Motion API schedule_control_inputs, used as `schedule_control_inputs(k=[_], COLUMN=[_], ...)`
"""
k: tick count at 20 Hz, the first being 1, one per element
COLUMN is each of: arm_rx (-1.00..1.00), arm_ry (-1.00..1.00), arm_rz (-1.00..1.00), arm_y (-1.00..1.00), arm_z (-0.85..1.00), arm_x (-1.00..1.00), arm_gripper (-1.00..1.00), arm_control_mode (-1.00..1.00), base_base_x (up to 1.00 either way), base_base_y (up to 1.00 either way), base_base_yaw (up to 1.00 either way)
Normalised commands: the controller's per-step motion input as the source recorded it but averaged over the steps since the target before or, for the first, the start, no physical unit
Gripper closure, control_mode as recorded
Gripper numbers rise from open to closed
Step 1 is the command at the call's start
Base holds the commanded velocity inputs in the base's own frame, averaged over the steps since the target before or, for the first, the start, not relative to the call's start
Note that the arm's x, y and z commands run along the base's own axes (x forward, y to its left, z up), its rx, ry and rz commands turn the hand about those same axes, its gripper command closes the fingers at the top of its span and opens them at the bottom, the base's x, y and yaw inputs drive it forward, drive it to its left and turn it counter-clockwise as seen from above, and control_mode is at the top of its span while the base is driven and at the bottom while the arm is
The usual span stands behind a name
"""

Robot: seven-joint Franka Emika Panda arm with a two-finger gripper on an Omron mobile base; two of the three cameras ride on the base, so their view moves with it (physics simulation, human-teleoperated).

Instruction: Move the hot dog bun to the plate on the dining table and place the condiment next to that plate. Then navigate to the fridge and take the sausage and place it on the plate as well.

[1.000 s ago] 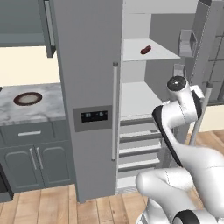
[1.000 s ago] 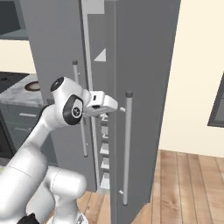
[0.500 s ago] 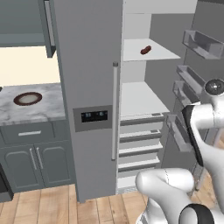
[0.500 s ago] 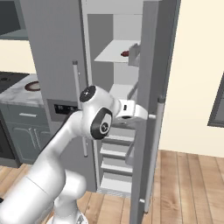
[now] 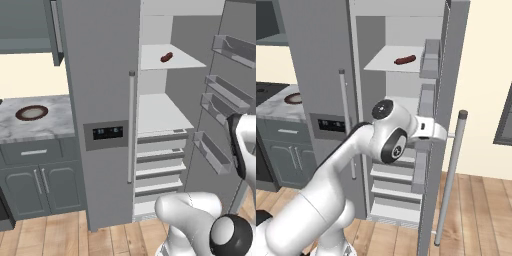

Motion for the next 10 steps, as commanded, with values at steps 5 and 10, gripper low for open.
schedule_control_inputs(k=[5,10], arm_rx=[0.09,0.01], arm_ry=[0.00,0.01], arm_rz=[0.09,0.08], arm_y=[0.57,0.95], arm_z=[0.27,0.32], arm_x=[-0.17,-0.18], arm_gripper=[-1.00,-1.00], arm_control_mode=[-1.00,-1.00], base_base_x=[0.00,0.00], base_base_y=[0.00,0.00], base_base_yaw=[0.00,0.00])
